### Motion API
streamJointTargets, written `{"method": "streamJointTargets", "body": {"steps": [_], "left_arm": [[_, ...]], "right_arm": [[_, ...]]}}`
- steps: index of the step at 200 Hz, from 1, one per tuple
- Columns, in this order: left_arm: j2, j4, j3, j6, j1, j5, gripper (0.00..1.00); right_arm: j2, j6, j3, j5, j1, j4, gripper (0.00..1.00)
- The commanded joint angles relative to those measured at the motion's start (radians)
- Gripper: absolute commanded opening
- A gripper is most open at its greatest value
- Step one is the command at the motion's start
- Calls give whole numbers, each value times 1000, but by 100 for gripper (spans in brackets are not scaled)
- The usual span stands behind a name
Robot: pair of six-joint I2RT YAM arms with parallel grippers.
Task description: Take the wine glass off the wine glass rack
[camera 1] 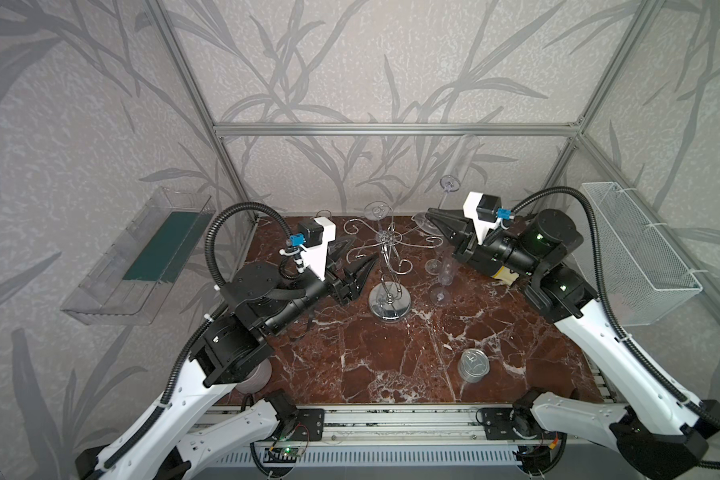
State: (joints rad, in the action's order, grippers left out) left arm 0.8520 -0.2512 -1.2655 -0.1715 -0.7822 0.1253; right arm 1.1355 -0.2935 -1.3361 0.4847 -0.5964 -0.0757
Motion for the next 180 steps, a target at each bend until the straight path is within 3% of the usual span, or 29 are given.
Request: {"method": "streamJointTargets", "body": {"steps": [1, 69, 117, 180], "left_arm": [[17, 24, -28, -58, 7, 87, 68], [76, 39, -53, -98, 9, 251, 68], [114, 35, -59, -105, 9, 319, 68], [157, 4, -61, -99, 9, 410, 67]], "right_arm": [[-53, -215, 33, -72, -47, -30, 0], [-115, -507, 113, -184, -209, 60, 0], [-132, -722, 190, -351, -353, 71, 0], [-108, -916, 250, -528, -525, 5, 0]]}}
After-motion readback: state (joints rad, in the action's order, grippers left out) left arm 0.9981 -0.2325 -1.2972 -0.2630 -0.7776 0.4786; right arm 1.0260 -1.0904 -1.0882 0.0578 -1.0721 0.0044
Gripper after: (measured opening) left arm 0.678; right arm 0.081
